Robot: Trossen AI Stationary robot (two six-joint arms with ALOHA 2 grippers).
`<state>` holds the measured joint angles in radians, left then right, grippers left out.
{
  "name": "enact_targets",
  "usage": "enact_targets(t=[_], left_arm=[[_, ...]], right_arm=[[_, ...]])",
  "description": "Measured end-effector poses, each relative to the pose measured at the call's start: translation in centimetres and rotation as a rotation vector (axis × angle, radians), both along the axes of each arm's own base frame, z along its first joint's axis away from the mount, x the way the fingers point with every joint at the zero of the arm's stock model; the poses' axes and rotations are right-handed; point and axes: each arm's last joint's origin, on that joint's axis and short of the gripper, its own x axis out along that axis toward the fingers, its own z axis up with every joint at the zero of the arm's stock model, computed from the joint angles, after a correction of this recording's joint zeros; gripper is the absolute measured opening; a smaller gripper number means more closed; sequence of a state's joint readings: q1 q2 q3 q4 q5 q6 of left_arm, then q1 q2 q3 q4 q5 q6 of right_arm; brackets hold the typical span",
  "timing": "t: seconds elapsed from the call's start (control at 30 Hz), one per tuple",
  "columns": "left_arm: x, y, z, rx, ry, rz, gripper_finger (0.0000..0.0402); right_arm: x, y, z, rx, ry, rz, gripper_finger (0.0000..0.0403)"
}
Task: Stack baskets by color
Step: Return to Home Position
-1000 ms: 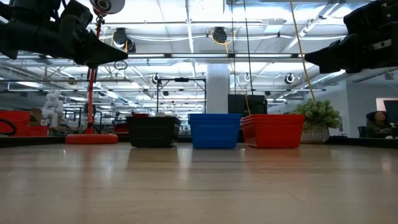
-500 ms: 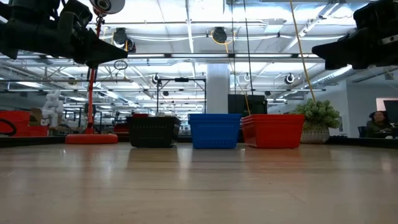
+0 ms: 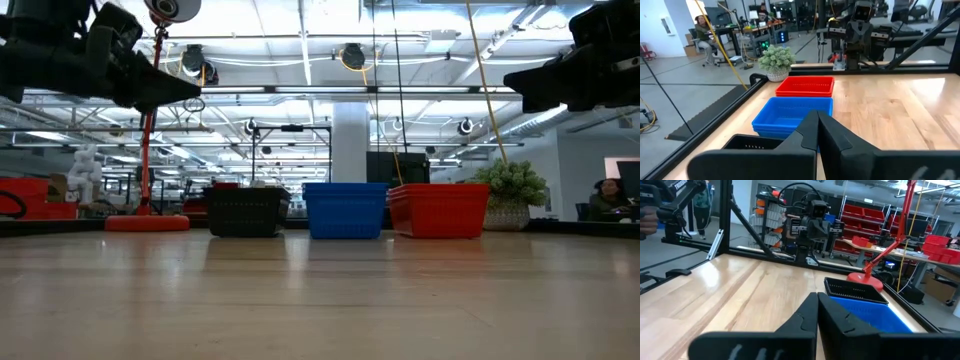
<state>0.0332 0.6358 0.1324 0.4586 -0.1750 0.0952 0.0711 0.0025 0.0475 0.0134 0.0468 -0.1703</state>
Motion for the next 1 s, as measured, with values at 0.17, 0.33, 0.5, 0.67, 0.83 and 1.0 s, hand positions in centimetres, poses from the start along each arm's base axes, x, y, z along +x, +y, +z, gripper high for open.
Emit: enact_targets(t=[0.17, 0.33, 0.5, 0.67, 0.83, 1.0], left_arm=[[-1.0, -0.1, -1.0, -0.01, -0.049, -0.015, 0.0008], [-1.6, -0.2, -1.4, 0.008, -0.069, -0.057, 0.0005], [-1.8, -0.3, -1.6, 0.027, -0.078, -0.103, 0.0003], [-2.0, -0.4, -1.8, 0.029, -0.08, -0.111, 0.0004], [-2.2, -0.5, -1.4, 0.036, -0.123, -0.15, 0.0005], [-2.6, -0.6, -0.8, 0.046, -0.178, -0.192, 0.0003]], right_arm=[[0.0, 0.0, 0.1, 0.002, -0.007, -0.001, 0.0], [0.0, 0.0, 0.2, 0.003, -0.024, -0.003, 0.0], [0.0, 0.0, 0.3, 0.003, -0.026, -0.004, 0.0], [0.0, 0.0, 0.3, 0.003, -0.026, -0.004, 0.0], [0.0, 0.0, 0.3, 0.003, -0.027, -0.004, 0.0], [0.0, 0.0, 0.3, 0.004, -0.028, -0.004, 0.0]])
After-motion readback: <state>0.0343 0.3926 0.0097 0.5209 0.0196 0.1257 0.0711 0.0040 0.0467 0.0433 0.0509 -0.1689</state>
